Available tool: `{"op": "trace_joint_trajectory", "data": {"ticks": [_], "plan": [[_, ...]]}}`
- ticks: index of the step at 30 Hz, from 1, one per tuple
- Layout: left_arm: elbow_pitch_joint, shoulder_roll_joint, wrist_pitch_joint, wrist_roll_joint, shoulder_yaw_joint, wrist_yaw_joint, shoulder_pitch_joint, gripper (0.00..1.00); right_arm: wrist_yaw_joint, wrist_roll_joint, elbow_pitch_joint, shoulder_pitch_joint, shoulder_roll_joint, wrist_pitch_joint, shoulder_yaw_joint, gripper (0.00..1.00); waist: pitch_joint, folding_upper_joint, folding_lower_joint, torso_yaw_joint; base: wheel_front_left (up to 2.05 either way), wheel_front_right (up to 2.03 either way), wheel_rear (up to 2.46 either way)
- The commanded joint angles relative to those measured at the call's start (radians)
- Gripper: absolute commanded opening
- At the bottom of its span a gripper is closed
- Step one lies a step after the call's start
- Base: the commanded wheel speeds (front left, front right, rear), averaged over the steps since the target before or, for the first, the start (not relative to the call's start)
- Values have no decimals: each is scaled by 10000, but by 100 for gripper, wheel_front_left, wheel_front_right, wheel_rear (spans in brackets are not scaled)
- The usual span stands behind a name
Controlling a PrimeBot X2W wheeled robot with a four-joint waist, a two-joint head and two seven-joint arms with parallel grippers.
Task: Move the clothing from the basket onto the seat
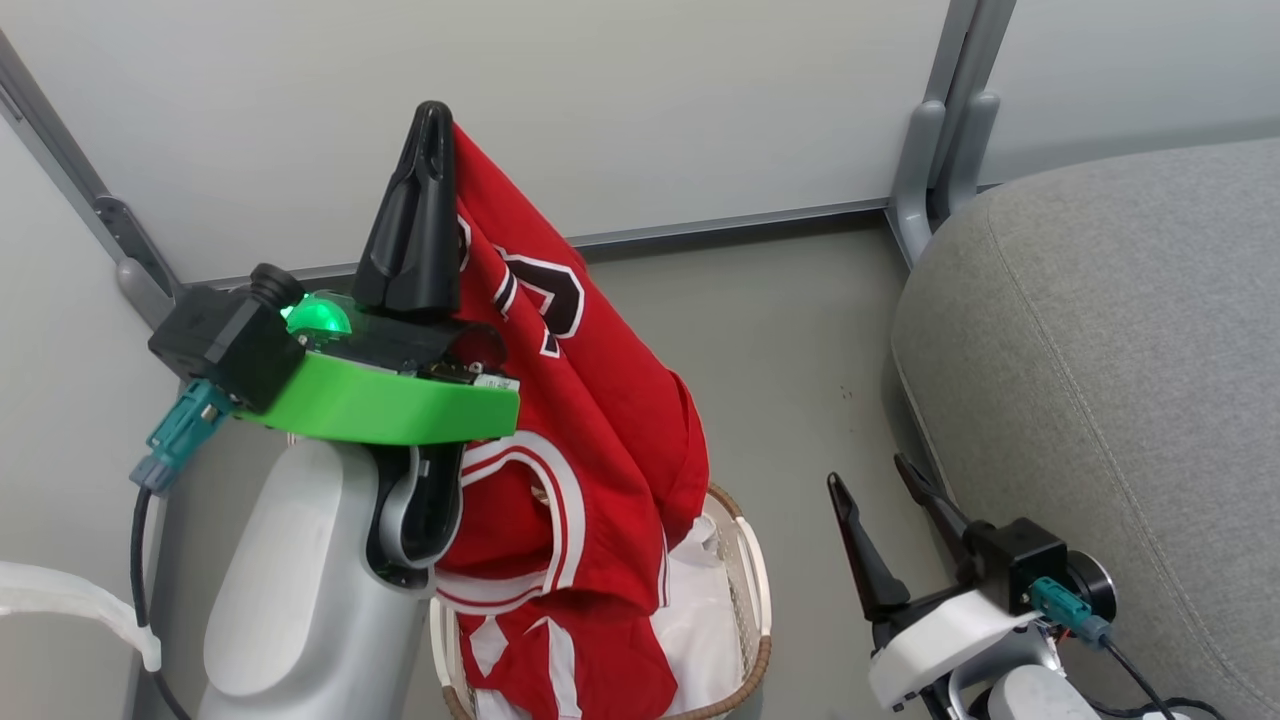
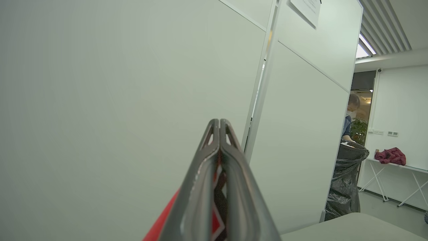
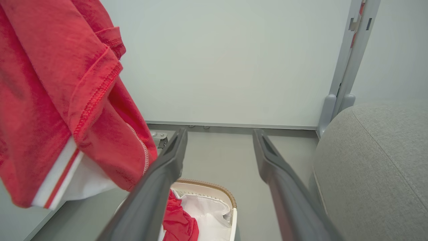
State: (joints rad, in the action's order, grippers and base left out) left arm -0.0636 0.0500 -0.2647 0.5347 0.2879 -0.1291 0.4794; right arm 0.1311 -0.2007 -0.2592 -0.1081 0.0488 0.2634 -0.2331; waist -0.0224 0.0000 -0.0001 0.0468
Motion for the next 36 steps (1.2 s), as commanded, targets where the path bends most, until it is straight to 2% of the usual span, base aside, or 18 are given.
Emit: {"op": "trace_joint_trajectory", "data": {"ticks": [1, 7, 16, 21, 28, 34, 35, 36], "plan": [[76, 16, 5, 157, 36, -26, -194, 0, -7, 1, -3, 152, 40, 19, -111, 100, 54, 0, 1, -39, 0, 0, 0], [45, 15, 5, 265, 267, -26, -329, 0, -8, -251, 243, -487, 117, 21, -1104, 100, 70, 0, 1, -119, 0, 0, 0], [-75, 18, 5, 451, 639, -26, -259, 0, -8, -1000, 786, -2812, 449, 19, -3664, 100, -51, 0, 1, -218, 0, 0, 0], [-91, 17, 5, 552, 934, -26, -154, 0, -8, -881, 131, -3784, 294, 19, -4242, 100, -147, 0, 1, -383, 0, 0, 0], [-6, 20, 5, 741, 1419, -26, -28, 0, -8, -744, -1121, -4364, 84, 19, -4773, 100, -246, 0, 1, -669, 0, 0, 0], [5, 18, 5, 951, 1811, -26, -11, 0, -8, -1444, -1991, -4453, 37, 19, -5332, 100, -258, 0, 1, -892, 0, 0, 0], [-4, 19, 5, 976, 1829, -26, -20, 0, -8, -1597, -2116, -4452, 46, 19, -5444, 46, -268, 0, 1, -911, 0, 0, 0], [-18, 18, 5, 996, 1849, -26, -31, 0, -8, -1723, -2185, -4457, 42, 21, -5515, 0, -278, 0, 1, -922, 0, 0, 0]]}}
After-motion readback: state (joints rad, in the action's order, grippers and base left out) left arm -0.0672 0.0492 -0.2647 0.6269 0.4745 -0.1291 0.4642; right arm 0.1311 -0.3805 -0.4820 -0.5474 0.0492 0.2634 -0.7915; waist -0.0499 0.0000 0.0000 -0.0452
